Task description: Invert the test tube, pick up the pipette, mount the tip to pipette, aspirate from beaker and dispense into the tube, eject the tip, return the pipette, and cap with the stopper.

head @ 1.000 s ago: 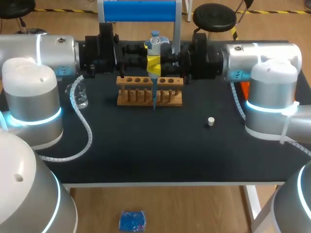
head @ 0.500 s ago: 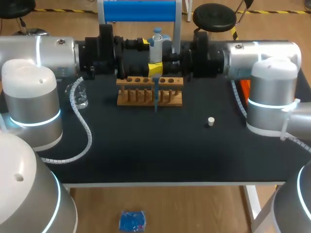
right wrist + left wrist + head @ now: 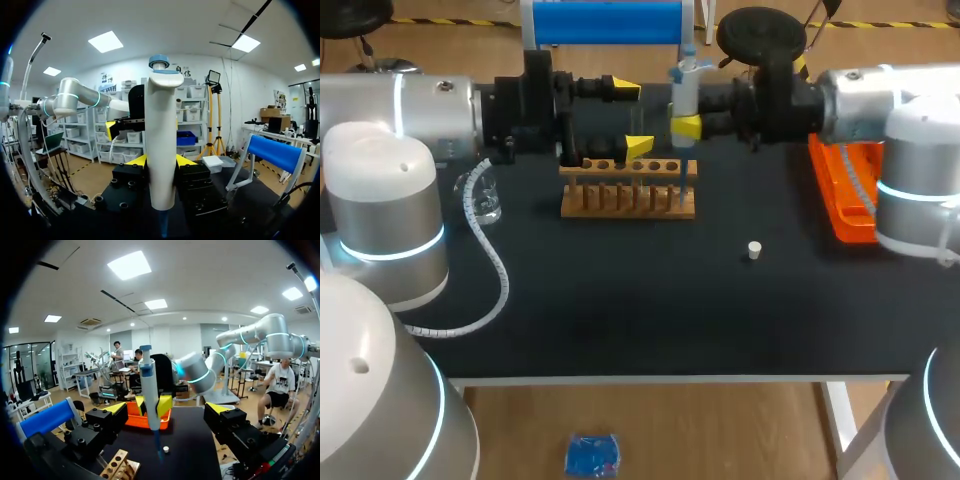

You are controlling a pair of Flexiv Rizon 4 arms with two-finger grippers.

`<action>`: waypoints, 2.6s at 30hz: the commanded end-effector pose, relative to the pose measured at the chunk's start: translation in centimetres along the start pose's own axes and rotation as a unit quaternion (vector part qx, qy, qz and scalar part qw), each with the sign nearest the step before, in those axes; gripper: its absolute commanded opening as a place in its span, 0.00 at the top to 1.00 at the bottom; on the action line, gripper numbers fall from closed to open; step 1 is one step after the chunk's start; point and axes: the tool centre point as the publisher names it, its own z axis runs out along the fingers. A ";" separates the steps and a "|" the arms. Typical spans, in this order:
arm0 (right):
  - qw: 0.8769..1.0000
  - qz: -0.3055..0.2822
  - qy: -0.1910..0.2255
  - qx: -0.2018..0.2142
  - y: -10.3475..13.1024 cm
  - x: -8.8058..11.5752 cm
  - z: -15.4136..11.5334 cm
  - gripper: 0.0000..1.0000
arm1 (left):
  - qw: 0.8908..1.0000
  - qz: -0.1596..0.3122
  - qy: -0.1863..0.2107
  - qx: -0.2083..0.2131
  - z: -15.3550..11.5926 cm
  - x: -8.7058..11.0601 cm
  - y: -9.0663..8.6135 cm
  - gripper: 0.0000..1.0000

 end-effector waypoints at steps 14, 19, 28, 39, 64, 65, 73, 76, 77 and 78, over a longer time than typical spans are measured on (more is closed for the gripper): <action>1.000 -0.008 -0.009 0.019 2.8 -2.0 -16.0 1.00 | 1.000 0.001 -0.002 0.002 0.0 0.1 0.1 0.00; 1.000 -0.010 -0.023 0.019 2.7 -2.3 -19.8 1.00 | 1.000 0.001 -0.002 0.002 0.0 0.1 0.1 0.00; 0.998 -0.022 -0.060 0.009 2.0 -3.4 -25.5 1.00 | 1.000 0.001 -0.002 0.002 0.0 0.1 0.1 0.00; 0.997 -0.016 -0.081 0.008 0.5 -5.9 -29.4 1.00 | 1.000 0.001 -0.002 0.002 0.0 0.1 0.1 0.00; 0.998 -0.007 -0.066 -0.011 -3.1 -9.8 -33.5 1.00 | 1.000 0.001 -0.002 0.002 0.0 0.1 0.1 0.00; 0.998 -0.008 -0.067 -0.010 -3.1 -9.8 -33.5 1.00 | 1.000 0.001 -0.002 0.002 0.0 0.1 0.1 0.00; 0.998 -0.009 -0.058 -0.008 -3.5 -9.7 -33.5 1.00 | 1.000 0.001 -0.002 0.002 0.0 0.1 0.1 0.00; 0.998 -0.009 -0.056 -0.007 -3.6 -9.7 -33.5 1.00 | 1.000 0.001 -0.002 0.002 0.0 0.1 0.1 0.00; 0.998 -0.009 -0.055 -0.007 -3.6 -9.7 -33.5 1.00 | 1.000 0.001 -0.002 0.002 0.0 0.1 0.1 0.00; 0.998 -0.009 -0.055 -0.007 -3.6 -9.7 -33.5 1.00 | 1.000 0.001 -0.002 0.002 0.0 0.1 0.1 0.00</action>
